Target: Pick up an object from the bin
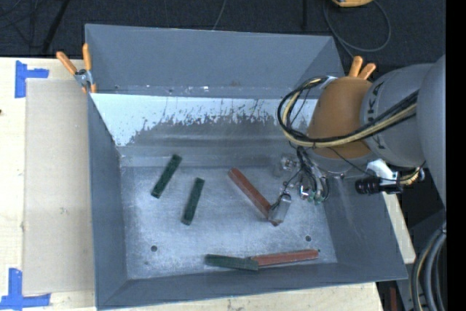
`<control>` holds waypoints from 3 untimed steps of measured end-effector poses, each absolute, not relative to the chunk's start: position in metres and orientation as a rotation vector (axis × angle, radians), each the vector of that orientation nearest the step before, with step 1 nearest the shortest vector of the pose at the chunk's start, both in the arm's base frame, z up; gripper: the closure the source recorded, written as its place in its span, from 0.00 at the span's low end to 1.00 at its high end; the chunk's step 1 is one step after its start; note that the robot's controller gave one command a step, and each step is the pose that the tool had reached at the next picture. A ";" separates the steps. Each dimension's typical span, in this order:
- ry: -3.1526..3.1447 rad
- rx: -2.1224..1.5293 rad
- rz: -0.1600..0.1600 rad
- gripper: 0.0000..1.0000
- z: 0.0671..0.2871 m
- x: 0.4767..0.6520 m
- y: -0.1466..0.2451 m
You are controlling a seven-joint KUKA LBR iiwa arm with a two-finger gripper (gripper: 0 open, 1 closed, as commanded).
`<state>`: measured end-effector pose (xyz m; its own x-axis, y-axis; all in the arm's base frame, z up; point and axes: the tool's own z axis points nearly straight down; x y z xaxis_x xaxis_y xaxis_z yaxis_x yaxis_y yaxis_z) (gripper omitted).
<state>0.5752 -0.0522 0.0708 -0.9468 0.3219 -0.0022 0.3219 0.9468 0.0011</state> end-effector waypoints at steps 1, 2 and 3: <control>3.012 0.897 0.001 0.00 0.070 0.561 -0.009; 3.014 0.893 -0.001 1.00 0.072 0.561 -0.009; 3.009 0.890 -0.001 0.00 0.071 0.562 -0.009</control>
Offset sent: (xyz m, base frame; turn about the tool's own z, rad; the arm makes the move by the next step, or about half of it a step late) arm -0.0149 0.0427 -0.0008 0.2537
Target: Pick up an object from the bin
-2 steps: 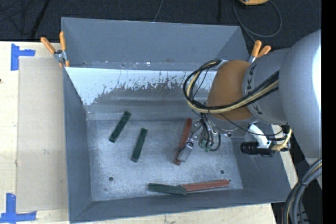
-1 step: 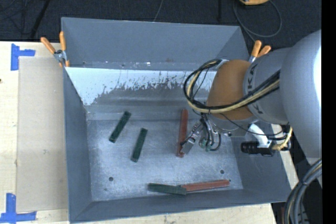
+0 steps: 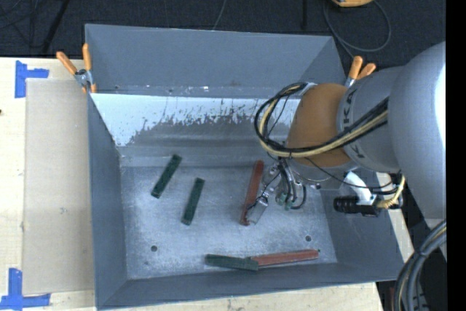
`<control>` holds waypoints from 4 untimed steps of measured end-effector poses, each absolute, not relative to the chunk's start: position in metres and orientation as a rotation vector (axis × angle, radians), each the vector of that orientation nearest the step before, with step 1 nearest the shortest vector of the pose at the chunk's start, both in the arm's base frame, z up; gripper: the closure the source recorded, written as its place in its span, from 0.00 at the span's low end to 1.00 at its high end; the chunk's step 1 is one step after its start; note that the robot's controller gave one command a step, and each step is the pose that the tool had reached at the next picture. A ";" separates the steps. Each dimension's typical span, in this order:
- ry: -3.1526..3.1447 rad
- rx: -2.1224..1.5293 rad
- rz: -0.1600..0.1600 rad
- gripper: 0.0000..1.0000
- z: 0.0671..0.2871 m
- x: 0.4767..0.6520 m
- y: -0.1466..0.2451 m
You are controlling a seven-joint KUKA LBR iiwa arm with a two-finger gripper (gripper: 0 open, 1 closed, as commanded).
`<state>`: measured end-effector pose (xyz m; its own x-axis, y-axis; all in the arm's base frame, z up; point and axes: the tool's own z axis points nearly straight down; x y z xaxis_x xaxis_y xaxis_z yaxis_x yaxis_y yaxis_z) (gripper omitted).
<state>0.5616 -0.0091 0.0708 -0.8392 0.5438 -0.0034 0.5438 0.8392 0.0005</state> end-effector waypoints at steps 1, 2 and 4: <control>3.101 0.457 0.003 0.00 0.178 0.618 0.047; 3.143 -0.115 0.000 0.00 0.075 0.580 -0.003; 3.132 -0.108 0.001 1.00 0.211 0.574 0.019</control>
Offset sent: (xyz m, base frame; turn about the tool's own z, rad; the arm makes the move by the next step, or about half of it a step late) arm 0.0542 0.0553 0.1042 -0.2797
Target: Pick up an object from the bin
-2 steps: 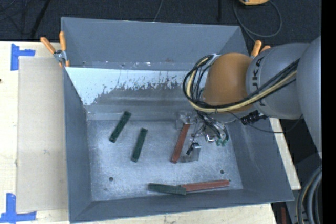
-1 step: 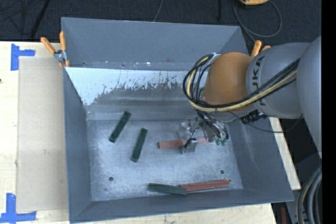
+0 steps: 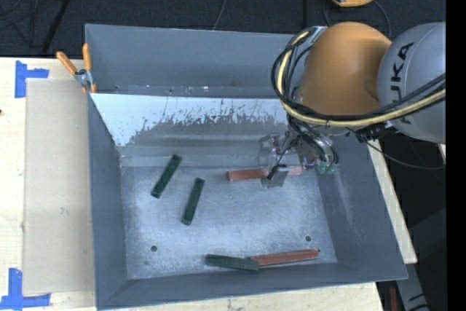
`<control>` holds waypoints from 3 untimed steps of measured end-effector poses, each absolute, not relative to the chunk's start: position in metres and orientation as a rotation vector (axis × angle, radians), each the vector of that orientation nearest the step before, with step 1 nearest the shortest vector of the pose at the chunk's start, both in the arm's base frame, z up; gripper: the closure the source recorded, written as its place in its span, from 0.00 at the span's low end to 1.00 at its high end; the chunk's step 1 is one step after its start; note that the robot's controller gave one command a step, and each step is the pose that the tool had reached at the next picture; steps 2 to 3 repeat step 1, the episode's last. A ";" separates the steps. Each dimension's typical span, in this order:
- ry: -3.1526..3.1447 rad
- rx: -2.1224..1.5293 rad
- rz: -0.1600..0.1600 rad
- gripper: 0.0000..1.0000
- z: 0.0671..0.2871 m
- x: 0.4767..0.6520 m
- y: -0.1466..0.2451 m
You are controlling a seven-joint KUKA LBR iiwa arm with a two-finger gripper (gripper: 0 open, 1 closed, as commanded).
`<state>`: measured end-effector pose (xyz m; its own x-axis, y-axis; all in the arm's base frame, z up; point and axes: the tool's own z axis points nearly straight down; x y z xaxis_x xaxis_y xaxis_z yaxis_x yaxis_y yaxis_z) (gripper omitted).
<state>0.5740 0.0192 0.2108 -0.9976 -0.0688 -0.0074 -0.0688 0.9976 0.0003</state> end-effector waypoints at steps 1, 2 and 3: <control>3.117 -0.366 0.000 1.00 0.213 0.606 0.024; 3.117 -0.366 0.000 1.00 0.213 0.606 0.024; 3.117 -0.366 0.000 1.00 0.213 0.606 0.024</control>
Offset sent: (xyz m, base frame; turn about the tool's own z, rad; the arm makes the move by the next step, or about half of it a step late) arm 0.0310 0.0036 0.0025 -0.1651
